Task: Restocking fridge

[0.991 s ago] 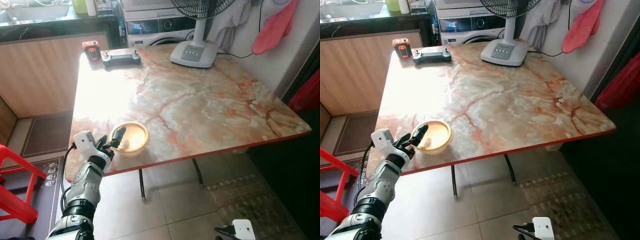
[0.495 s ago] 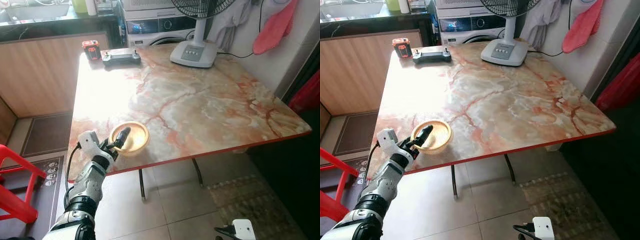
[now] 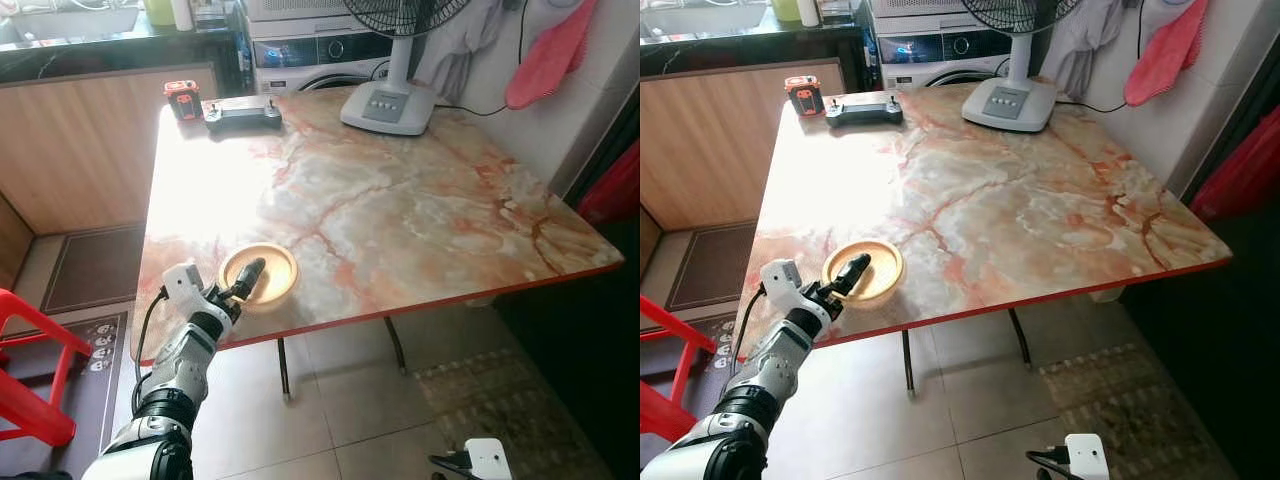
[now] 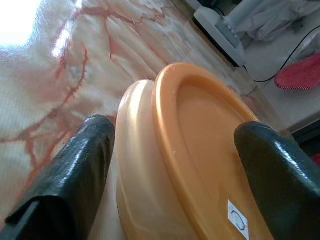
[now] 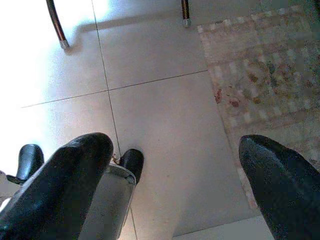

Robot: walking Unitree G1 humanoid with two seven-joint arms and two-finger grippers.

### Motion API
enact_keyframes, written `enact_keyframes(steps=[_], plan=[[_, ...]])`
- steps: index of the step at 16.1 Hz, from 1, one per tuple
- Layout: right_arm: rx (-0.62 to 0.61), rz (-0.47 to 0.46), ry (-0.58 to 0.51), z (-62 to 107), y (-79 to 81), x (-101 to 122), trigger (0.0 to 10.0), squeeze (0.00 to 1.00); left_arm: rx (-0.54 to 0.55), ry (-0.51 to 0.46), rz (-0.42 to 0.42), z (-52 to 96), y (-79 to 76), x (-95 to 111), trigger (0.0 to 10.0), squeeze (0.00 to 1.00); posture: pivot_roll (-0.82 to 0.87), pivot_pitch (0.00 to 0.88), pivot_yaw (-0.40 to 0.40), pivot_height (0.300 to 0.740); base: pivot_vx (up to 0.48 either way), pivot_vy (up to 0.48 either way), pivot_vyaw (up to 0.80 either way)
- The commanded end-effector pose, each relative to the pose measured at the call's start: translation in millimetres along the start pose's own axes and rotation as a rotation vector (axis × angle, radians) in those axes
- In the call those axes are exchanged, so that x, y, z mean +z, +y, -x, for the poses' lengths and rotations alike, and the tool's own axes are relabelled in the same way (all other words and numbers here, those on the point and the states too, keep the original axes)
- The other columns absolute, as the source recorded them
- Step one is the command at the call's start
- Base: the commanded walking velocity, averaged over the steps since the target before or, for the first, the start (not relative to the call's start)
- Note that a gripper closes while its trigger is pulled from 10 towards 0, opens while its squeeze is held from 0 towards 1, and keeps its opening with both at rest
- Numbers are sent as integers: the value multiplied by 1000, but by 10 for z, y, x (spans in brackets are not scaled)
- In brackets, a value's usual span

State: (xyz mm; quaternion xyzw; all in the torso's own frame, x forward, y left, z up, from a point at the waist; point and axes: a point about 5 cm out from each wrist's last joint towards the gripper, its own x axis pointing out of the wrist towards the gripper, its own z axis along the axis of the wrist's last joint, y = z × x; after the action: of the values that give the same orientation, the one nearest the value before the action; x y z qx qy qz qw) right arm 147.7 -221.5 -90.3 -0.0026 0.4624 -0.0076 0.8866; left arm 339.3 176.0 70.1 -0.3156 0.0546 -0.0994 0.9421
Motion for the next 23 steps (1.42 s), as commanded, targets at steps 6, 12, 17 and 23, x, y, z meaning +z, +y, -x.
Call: enact_keyframes(steps=[6,12,17,23], plan=[[-7,7,14,7,-19,-23,10000,0,-5,-1,-29,-17,3,38,0,0,20,0,-29,740,0,0,0],[-1,16,24,-1,1,-18,10000,0,1,-5,-49,4,53,83,0,0,32,0,-30,740,0,0,0],[-6,2,23,-3,7,-19,10000,0,31,-19,-49,57,130,98,0,0,34,0,-32,740,0,0,0],[-12,-6,19,0,1,-21,10000,0,6,-131,-38,54,101,326,0,0,38,0,-29,740,0,0,0]])
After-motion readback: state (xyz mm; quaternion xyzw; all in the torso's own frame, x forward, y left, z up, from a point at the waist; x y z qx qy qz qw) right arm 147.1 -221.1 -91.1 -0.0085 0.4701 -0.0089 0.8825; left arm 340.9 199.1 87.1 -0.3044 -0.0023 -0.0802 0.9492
